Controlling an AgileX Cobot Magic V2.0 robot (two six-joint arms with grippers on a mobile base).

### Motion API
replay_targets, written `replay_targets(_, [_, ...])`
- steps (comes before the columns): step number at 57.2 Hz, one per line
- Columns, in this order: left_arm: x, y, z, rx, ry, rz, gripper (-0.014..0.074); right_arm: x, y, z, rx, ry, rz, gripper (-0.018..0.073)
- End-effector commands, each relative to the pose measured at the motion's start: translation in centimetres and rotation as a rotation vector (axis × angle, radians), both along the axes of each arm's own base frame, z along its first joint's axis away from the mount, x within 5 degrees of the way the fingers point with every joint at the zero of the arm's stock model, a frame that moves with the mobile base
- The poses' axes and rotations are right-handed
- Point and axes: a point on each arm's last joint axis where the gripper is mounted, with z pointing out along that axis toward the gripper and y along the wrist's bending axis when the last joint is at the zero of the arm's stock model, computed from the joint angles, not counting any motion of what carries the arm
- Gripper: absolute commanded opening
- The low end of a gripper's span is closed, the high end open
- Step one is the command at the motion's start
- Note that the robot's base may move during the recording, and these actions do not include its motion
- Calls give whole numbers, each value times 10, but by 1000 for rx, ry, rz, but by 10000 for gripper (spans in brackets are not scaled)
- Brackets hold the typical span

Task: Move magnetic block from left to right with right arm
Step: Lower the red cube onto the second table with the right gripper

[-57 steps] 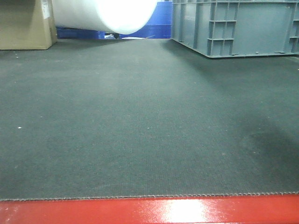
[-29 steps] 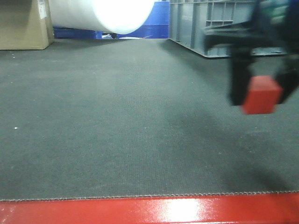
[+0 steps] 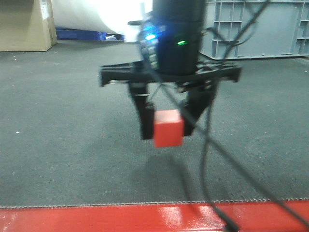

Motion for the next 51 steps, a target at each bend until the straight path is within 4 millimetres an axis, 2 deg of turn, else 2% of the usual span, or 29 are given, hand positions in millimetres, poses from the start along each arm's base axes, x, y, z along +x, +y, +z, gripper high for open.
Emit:
replay_targets(1, [-1, 0, 5, -14, -81, -3, -126, -1, 4, 23, 59, -48, -47, 336])
replay_targets(51, [-1, 0, 5, -14, -81, -3, -126, 6, 11, 17, 108, -84, -115, 337])
